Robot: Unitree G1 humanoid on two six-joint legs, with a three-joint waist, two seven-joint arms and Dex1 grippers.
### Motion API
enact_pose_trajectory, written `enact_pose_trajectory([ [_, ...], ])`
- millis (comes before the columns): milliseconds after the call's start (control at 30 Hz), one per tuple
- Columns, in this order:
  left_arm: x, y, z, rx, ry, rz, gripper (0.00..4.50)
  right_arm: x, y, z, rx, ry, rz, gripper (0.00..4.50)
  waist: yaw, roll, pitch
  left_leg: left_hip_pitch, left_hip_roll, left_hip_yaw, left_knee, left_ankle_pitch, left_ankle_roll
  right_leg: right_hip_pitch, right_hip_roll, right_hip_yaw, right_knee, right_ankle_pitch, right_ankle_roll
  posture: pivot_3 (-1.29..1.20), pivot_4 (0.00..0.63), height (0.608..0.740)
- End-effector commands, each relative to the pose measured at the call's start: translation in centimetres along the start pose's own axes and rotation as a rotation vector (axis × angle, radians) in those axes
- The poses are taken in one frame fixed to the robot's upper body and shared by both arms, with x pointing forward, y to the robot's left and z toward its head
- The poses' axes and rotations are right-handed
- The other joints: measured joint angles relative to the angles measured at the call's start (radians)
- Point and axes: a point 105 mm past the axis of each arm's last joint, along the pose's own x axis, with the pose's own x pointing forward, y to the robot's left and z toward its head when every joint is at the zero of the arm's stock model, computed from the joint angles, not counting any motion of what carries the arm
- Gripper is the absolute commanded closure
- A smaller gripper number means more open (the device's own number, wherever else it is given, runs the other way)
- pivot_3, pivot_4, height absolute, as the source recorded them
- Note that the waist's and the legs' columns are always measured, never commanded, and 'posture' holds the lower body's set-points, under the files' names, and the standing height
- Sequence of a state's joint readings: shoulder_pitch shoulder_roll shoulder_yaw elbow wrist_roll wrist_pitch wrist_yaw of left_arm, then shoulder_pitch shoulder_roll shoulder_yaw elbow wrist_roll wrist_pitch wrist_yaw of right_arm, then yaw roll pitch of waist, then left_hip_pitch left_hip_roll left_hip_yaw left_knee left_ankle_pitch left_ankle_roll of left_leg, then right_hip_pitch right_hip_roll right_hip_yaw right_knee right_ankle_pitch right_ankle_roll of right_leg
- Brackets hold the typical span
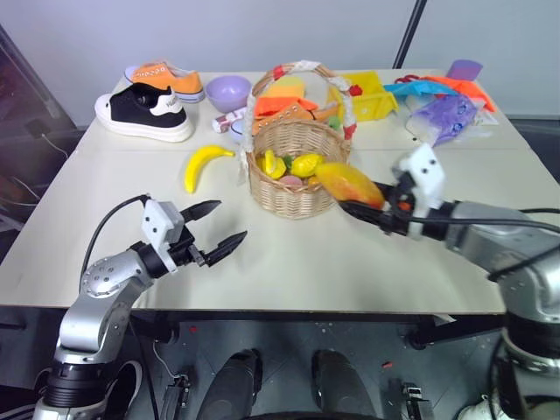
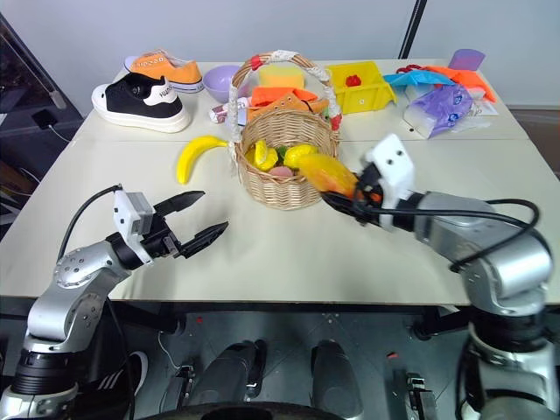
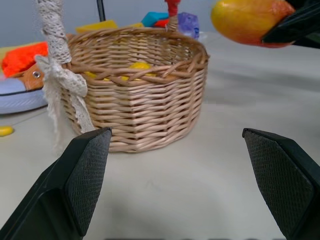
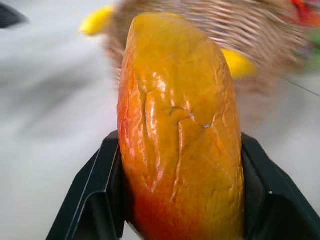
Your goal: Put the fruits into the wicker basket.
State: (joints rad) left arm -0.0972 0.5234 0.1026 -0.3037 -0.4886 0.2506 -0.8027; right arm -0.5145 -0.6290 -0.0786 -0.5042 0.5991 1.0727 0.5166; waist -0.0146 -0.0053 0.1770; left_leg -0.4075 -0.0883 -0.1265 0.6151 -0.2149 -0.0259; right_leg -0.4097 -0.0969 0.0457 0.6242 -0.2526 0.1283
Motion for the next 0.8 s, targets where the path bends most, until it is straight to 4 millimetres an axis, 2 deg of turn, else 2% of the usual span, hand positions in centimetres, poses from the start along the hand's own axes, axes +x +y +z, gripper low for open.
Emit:
enact_pose_trajectory([
  [33,0.2,0.1,1.0,0.044,-0.03,-0.001,0.0,2.0,-0.8,2.2,-0.054,-0.07,-0.065,2.41,0.002,0.0,0.0,0.0,0.0,0.0,0.0,0.0,0.0,0.0,0.0,0.0,0.0,0.0,0.0,0.0,0.15,0.74],
  [200,0.2,-0.2,0.8,0.037,-0.033,0.012,0.0,6.0,-1.5,5.3,-0.159,-0.13,-0.076,2.41,0.002,0.0,0.0,-0.001,-0.001,-0.001,-0.001,0.0,0.0,-0.001,0.0,0.0,0.0,0.002,0.003,0.0,0.15,0.74],
  [300,0.2,-0.4,0.8,0.033,-0.04,0.024,0.0,8.3,-2.0,5.6,-0.229,-0.126,-0.1,2.41,0.0,0.0,0.0,-0.001,-0.001,-0.001,-0.002,0.0,0.0,-0.002,0.0,-0.001,0.0,0.002,0.003,0.0,0.15,0.74],
  [367,0.2,-0.3,0.9,0.034,-0.042,0.038,0.0,9.6,-1.6,5.5,-0.23,-0.139,-0.081,2.41,-0.001,0.0,0.0,-0.001,0.0,-0.001,-0.002,0.0,0.0,-0.002,0.0,-0.001,0.001,0.002,0.003,0.0,0.15,0.74],
  [500,0.1,-0.5,0.9,0.028,-0.045,0.051,0.0,10.8,-1.3,5.1,-0.191,-0.16,-0.069,2.41,-0.001,0.0,0.0,-0.001,-0.001,-0.001,-0.002,0.0,0.0,-0.003,0.0,0.0,0.001,0.002,0.003,0.0,0.15,0.74],
  [567,0.1,-0.6,0.9,0.027,-0.043,0.057,0.0,10.8,-2.0,4.8,-0.183,-0.164,-0.1,1.34,0.002,0.0,0.0,-0.001,-0.001,-0.001,-0.002,0.0,0.0,-0.003,0.0,0.0,0.001,0.002,0.003,0.0,0.15,0.74],
  [600,0.0,-0.5,0.9,0.026,-0.041,0.062,0.0,10.7,-2.3,4.7,-0.195,-0.166,-0.111,1.08,0.002,0.0,0.0,-0.001,-0.001,-0.001,-0.002,0.0,0.0,-0.003,0.0,0.0,0.001,0.002,0.003,0.0,0.15,0.74],
  [667,-0.2,-0.4,0.8,0.032,-0.036,0.075,0.0,10.4,-2.5,4.8,-0.197,-0.18,-0.116,0.06,0.0,0.0,0.0,-0.001,-0.001,-0.001,-0.002,0.0,0.0,-0.003,0.0,0.0,0.001,0.002,0.003,0.0,0.15,0.74],
  [800,-0.4,1.1,0.6,0.039,-0.033,0.147,0.0,8.3,-1.6,6.2,-0.158,-0.264,-0.065,0.02,0.001,0.0,0.0,-0.001,-0.001,-0.001,-0.003,0.0,0.0,-0.004,0.0,0.0,0.002,0.002,0.003,0.0,0.15,0.74],
])
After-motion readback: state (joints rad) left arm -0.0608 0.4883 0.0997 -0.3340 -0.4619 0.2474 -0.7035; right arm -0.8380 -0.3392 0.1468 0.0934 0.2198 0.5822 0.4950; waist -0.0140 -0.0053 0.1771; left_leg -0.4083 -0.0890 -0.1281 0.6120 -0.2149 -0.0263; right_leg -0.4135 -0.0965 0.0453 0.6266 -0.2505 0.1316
